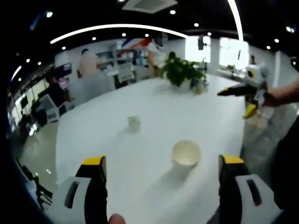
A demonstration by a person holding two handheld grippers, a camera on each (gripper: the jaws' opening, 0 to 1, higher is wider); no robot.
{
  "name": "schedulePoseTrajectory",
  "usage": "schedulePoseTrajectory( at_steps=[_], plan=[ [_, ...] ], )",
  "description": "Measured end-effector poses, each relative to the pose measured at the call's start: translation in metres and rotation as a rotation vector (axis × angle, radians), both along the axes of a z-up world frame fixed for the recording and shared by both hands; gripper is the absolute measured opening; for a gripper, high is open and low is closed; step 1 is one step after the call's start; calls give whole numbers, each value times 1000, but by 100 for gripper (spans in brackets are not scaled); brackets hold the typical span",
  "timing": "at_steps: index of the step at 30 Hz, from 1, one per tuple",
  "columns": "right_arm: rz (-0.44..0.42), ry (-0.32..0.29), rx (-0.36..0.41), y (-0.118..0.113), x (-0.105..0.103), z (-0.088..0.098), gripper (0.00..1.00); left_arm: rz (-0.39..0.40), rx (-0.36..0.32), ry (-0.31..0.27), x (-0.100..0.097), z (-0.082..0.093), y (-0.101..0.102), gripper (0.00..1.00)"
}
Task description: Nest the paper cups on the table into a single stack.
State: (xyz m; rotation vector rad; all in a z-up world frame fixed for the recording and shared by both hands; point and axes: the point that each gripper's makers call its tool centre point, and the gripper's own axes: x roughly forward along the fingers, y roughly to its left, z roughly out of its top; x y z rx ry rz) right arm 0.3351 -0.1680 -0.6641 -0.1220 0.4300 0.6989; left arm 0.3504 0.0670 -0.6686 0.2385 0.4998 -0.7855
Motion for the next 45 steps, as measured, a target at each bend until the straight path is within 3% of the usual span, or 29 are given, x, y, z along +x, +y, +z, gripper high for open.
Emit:
schedulePoseTrajectory(
  at_steps=[5,9,17,29,39,45],
  plan=[
    [-12,-25,-4,-3,31,15,99,-19,28,3,-4,-4,4,99],
    [-10,-53,-35,-1,60,26,98,2,12,2,-3,-2,7,99],
    [21,-66,-66,4,109,30,100,-3,9,-15,-6,-5,7,99],
    [53,-23,-104,12,151,3,100,36,7,5,-3,-15,9,98],
    [129,-40,-146,46,191,-15,100,64,5,27,-4,-22,10,98],
    [162,1,-148,59,214,-36,99,65,10,24,-8,-20,8,98]
  ],
)
